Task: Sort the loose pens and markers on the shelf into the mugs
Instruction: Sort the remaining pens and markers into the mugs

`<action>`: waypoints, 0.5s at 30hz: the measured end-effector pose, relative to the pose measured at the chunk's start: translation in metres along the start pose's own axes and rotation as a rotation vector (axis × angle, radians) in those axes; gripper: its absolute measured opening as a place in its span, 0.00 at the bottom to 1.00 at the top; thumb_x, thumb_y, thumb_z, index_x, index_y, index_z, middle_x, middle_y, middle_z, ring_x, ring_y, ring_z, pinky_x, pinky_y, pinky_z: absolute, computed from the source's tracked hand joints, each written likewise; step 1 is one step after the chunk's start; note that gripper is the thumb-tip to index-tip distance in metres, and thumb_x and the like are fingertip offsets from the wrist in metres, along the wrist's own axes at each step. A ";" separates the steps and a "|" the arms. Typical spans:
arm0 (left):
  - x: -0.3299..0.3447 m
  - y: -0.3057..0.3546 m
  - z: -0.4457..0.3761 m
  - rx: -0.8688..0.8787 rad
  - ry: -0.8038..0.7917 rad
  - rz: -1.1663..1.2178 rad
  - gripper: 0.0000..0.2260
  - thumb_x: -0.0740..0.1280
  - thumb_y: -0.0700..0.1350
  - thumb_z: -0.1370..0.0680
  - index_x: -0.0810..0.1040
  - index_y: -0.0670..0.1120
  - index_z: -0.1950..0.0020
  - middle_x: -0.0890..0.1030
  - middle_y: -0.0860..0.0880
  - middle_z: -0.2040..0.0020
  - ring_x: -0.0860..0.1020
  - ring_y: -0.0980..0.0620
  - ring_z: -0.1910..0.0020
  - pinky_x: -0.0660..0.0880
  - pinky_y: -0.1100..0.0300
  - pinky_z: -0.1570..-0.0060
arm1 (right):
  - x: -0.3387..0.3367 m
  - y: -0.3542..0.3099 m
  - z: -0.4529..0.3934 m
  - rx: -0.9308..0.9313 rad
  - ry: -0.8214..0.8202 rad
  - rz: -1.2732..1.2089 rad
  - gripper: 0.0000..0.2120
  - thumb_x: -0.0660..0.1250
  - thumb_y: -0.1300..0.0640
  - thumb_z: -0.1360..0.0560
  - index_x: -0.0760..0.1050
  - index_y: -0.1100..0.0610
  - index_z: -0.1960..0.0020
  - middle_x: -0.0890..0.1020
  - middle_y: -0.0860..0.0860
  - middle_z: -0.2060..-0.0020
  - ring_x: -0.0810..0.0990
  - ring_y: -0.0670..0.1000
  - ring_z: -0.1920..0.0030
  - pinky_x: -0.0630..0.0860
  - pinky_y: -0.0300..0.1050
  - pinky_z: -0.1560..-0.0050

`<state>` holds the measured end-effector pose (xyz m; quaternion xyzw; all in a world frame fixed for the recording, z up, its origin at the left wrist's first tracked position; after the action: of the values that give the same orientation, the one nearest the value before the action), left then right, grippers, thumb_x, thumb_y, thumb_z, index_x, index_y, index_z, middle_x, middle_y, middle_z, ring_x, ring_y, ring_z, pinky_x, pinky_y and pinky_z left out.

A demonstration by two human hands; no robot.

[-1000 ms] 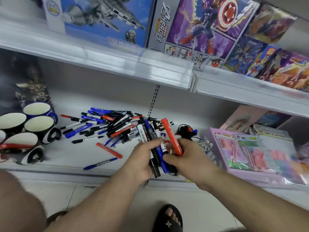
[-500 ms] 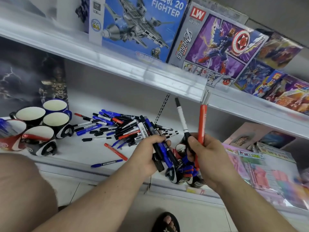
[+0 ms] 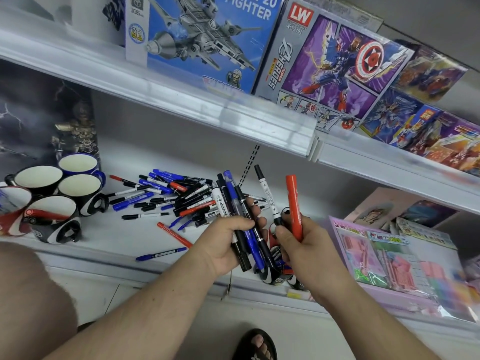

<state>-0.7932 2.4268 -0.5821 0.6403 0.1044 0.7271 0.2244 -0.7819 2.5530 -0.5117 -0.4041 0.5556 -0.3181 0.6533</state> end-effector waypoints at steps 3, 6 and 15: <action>0.001 -0.005 -0.001 -0.036 -0.006 -0.051 0.16 0.61 0.29 0.32 0.79 0.42 0.49 0.81 0.46 0.60 0.82 0.49 0.63 0.78 0.52 0.54 | 0.002 0.005 -0.002 -0.035 0.017 0.083 0.05 0.65 0.57 0.20 0.76 0.53 0.55 0.73 0.53 0.71 0.68 0.49 0.72 0.69 0.44 0.70; 0.001 -0.007 0.001 -0.098 0.038 -0.126 0.10 0.58 0.31 0.25 0.78 0.39 0.55 0.79 0.42 0.61 0.80 0.45 0.62 0.80 0.53 0.57 | 0.006 0.014 -0.001 -0.070 0.009 0.186 0.06 0.66 0.55 0.21 0.73 0.54 0.56 0.69 0.46 0.73 0.66 0.44 0.75 0.67 0.38 0.71; -0.002 0.000 -0.005 0.035 0.157 0.029 0.11 0.62 0.33 0.23 0.78 0.47 0.54 0.79 0.46 0.65 0.79 0.49 0.67 0.77 0.55 0.58 | 0.005 0.026 -0.004 -0.011 0.000 0.169 0.05 0.64 0.53 0.20 0.71 0.54 0.52 0.80 0.53 0.68 0.72 0.45 0.74 0.70 0.39 0.72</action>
<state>-0.7975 2.4266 -0.5851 0.5866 0.1250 0.7764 0.1936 -0.7855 2.5606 -0.5374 -0.3592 0.5894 -0.2588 0.6757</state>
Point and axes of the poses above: each hand's wrist, its own z-axis away from the middle knuckle, its own x-axis out of the palm, y = z × x, the point moved 5 cm from there along -z, towards the middle knuckle
